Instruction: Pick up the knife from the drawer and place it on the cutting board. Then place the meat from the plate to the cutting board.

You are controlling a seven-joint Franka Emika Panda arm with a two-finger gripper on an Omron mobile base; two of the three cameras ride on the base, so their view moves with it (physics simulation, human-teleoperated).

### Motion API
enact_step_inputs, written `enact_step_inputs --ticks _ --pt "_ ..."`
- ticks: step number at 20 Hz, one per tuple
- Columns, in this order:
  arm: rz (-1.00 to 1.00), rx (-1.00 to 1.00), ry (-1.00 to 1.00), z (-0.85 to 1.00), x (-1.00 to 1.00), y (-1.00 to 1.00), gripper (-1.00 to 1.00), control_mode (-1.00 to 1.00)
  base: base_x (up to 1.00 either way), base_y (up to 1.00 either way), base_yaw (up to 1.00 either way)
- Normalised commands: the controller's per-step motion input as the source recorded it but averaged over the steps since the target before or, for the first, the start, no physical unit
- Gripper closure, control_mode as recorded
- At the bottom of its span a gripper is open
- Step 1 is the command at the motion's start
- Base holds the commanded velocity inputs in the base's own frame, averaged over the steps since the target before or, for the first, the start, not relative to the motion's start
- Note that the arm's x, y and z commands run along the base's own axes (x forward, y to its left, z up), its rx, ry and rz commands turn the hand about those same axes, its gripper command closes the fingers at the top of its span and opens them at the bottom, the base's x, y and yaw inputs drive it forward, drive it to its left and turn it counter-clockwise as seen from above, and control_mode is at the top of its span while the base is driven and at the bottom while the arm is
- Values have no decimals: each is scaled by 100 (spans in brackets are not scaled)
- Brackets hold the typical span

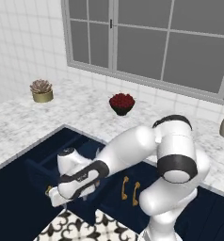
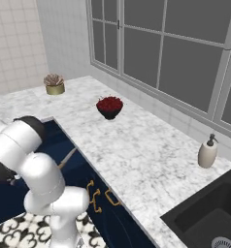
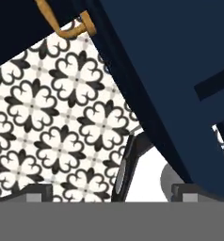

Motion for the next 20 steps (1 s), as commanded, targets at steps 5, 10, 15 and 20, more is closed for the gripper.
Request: enact_step_inputs --ticks 5,10,15,20 --pt "1 0 -9 84 -12 7 -100 -100 0 0 0" --pt "-2 1 0 92 73 -41 -100 -100 0 0 0" --pt "-16 -12 -5 -4 100 -56 -100 -100 0 0 0" --pt "-30 -18 -5 -38 97 -23 -100 -100 0 0 0"
